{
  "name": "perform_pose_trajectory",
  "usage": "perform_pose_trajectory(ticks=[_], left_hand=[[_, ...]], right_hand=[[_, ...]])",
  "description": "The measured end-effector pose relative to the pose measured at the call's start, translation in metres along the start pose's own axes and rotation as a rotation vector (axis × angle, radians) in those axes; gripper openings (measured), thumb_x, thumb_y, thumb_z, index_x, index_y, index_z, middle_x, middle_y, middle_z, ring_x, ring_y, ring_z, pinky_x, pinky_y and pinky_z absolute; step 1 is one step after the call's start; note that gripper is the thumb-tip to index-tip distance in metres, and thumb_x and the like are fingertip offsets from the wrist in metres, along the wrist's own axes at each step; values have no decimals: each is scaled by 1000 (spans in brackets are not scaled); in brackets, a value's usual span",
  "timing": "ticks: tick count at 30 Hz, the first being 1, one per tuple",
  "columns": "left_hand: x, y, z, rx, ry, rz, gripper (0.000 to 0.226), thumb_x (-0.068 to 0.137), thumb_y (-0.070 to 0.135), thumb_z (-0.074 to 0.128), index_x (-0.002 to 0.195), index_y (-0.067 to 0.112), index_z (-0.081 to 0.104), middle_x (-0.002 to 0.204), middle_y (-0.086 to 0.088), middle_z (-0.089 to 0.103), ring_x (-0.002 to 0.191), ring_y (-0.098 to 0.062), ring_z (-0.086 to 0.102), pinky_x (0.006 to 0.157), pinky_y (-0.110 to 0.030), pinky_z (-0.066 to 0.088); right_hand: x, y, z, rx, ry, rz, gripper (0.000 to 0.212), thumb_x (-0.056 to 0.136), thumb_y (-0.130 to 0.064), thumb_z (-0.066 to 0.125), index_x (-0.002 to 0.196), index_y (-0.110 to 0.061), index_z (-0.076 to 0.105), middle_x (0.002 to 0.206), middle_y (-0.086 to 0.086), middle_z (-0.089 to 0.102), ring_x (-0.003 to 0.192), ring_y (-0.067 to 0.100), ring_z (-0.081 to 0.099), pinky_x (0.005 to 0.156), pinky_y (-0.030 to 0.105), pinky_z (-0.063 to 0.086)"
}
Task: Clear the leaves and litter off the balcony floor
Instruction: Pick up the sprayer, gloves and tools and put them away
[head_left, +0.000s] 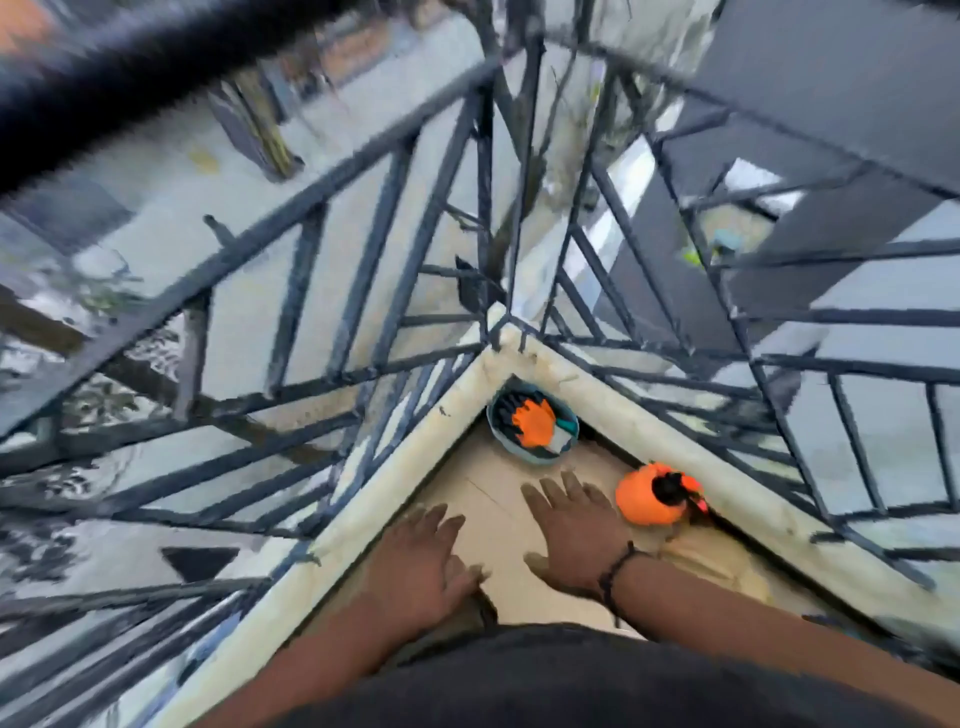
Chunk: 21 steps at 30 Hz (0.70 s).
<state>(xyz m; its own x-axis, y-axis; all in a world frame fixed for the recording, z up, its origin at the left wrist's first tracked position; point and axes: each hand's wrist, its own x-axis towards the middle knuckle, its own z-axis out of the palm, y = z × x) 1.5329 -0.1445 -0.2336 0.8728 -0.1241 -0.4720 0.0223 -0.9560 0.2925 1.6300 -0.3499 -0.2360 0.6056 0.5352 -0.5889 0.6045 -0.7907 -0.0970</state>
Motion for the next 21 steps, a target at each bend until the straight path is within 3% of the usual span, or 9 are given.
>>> perform_pose_trajectory(ticks=[2,3,5,7,10,17,21], left_hand=[[-28,11,3,-47,75,-120,57,89,58,41,128,23,65,133,-4,62,118,-26,63,93,-33,53],[-46,17,15,-51,99,-181,60,93,57,40,143,26,49,151,-3,44,137,-26,46,109,-35,40],[-77,29,38,-115,-29,-331,74,93,68,33,155,29,21,165,-1,15,151,-24,17,121,-37,19],[-102,41,55,-133,-43,-406,84,88,76,25,156,28,18,165,-3,12,151,-24,14,121,-38,16],[-149,68,69,-142,-17,-482,80,93,71,32,157,25,17,166,-5,9,151,-26,11,122,-41,14],[-235,127,86,-102,26,-530,83,94,71,30,158,23,9,166,-5,0,153,-25,3,124,-41,8],[-297,130,97,-109,86,-596,85,91,75,27,157,24,12,166,-3,4,152,-25,6,123,-41,10]], right_hand=[[-17,-1,-1,-38,11,-30,83,93,-53,46,156,-19,3,163,10,9,150,32,3,119,46,11],[-29,-4,-1,-63,34,-53,83,94,-53,45,156,-20,3,163,10,8,150,32,2,119,46,11],[-51,-6,3,-99,81,-76,82,93,-55,45,156,-20,5,163,10,10,151,32,2,119,44,13],[-71,-7,9,-111,112,-79,83,92,-57,46,156,-20,7,162,8,13,150,33,3,118,44,15],[-119,-15,23,-136,149,-93,84,91,-59,45,155,-20,9,162,8,14,150,32,5,118,45,17],[-209,-38,50,-153,184,-145,82,91,-58,47,155,-20,11,160,8,18,150,31,3,117,44,18],[-233,-79,58,-202,203,-240,82,91,-57,47,155,-21,11,160,6,18,150,30,5,118,43,17]])
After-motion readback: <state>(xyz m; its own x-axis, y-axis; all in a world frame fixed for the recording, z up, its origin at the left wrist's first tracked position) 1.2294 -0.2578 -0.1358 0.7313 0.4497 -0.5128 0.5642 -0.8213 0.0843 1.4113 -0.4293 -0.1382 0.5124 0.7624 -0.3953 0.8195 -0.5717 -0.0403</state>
